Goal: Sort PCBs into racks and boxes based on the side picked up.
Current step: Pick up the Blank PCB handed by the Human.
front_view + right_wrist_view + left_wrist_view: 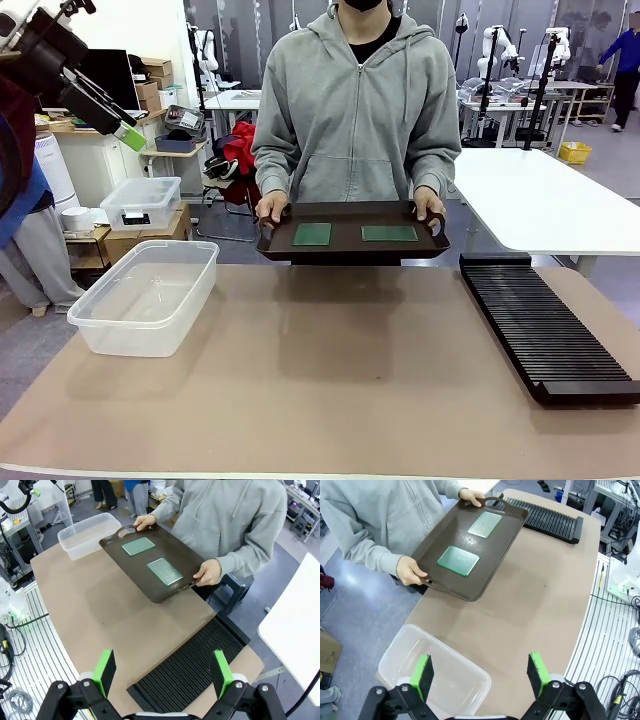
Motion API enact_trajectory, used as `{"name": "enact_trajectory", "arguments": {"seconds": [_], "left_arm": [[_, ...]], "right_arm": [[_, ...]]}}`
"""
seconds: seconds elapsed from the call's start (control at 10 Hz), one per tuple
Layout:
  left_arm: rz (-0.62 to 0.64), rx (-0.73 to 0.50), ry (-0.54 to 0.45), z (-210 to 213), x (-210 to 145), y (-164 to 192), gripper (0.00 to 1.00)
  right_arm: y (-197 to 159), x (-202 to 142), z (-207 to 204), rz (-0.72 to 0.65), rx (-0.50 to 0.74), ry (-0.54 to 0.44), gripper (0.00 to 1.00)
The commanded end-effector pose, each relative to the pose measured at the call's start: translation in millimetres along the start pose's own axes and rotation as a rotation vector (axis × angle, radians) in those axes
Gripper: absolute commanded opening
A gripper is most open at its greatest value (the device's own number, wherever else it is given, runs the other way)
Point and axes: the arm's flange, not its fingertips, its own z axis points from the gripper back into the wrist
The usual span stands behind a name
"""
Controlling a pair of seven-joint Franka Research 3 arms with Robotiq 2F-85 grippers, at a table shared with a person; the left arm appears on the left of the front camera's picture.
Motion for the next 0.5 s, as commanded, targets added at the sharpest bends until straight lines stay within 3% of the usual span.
{"name": "enact_trajectory", "arguments": {"seconds": [0.0, 0.4], "left_arm": [[0.016, -0.034, -0.046, 6.1, -0.4, 2.3, 1.00], [0.004, 0.000, -0.014, 4.4, 1.5, 0.6, 1.00]], "right_arm": [[-5.9, -5.3, -5.0, 0.000, 0.037, -0.001, 1.00], [-2.6, -3.0, -1.9, -0.008, 0.009, 0.003, 1.00]]}}
